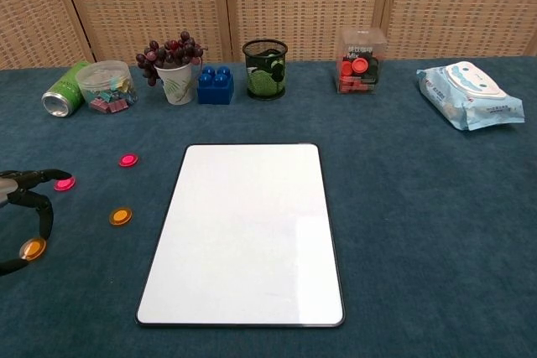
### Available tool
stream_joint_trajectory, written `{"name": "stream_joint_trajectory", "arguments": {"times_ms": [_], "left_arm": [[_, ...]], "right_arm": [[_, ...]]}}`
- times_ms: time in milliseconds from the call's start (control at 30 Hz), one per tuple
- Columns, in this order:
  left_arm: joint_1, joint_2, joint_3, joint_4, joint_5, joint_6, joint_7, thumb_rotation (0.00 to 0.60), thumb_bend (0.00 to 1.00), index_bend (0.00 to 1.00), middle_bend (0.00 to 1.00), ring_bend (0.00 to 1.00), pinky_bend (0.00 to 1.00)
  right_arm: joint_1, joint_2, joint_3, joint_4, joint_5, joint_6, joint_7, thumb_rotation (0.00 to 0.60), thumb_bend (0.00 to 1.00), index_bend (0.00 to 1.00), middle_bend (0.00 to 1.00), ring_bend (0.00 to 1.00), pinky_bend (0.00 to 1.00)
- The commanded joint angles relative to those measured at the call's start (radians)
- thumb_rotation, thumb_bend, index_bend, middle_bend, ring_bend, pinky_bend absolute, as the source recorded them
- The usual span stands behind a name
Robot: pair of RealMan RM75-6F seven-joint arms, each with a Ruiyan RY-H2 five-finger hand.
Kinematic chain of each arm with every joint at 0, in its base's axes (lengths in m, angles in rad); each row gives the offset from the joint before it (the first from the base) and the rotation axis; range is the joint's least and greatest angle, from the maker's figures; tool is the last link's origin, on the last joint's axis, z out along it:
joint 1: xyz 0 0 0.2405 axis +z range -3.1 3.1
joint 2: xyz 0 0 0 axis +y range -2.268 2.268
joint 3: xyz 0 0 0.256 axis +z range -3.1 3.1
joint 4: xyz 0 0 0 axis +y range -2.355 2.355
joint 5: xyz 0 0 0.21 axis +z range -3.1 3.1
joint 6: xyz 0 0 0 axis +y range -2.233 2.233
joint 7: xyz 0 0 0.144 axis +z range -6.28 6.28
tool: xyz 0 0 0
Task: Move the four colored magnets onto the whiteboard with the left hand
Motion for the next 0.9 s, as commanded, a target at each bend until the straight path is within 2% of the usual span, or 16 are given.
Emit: {"name": "stream_joint_trajectory", "arguments": {"times_ms": [33,200,267,467,667,900], "left_arm": [[-0.009,0.019,-0.010,-0.036,0.001,0.010,0.023,0.600,0.34,0.58,0.00,0.00,0.00],[-0.039,0.056,-0.038,-0.131,-0.006,0.018,0.107,0.600,0.34,0.58,0.00,0.00,0.00],[-0.070,0.063,-0.062,-0.190,-0.008,0.015,0.176,0.600,0.34,0.58,0.00,0.00,0.00],[-0.162,0.034,-0.110,-0.292,-0.129,-0.061,0.365,0.600,0.34,0.58,0.00,0.00,0.00],[-0.232,-0.019,-0.134,-0.297,-0.212,-0.119,0.428,0.600,0.34,0.58,0.00,0.00,0.00],[-0.313,-0.101,-0.160,-0.224,-0.311,-0.151,0.467,0.600,0.34,0.58,0.00,0.00,0.00]], "right_arm": [[0.000,0.000,0.000,0.000,0.001,-0.001,0.000,0.600,0.13,0.00,0.00,0.00,0.00],[0.000,0.001,0.000,-0.002,0.001,-0.001,0.000,0.600,0.13,0.00,0.00,0.00,0.00],[0.001,0.001,0.000,-0.002,0.003,-0.002,0.000,0.600,0.13,0.00,0.00,0.00,0.00],[0.001,0.001,0.001,-0.003,0.006,-0.004,0.001,0.600,0.12,0.00,0.00,0.00,0.00],[0.001,0.001,0.002,-0.004,0.008,-0.005,0.005,0.600,0.13,0.00,0.00,0.00,0.00],[0.002,0.004,0.002,-0.004,0.010,-0.011,0.016,0.600,0.13,0.00,0.00,0.00,0.00]]}}
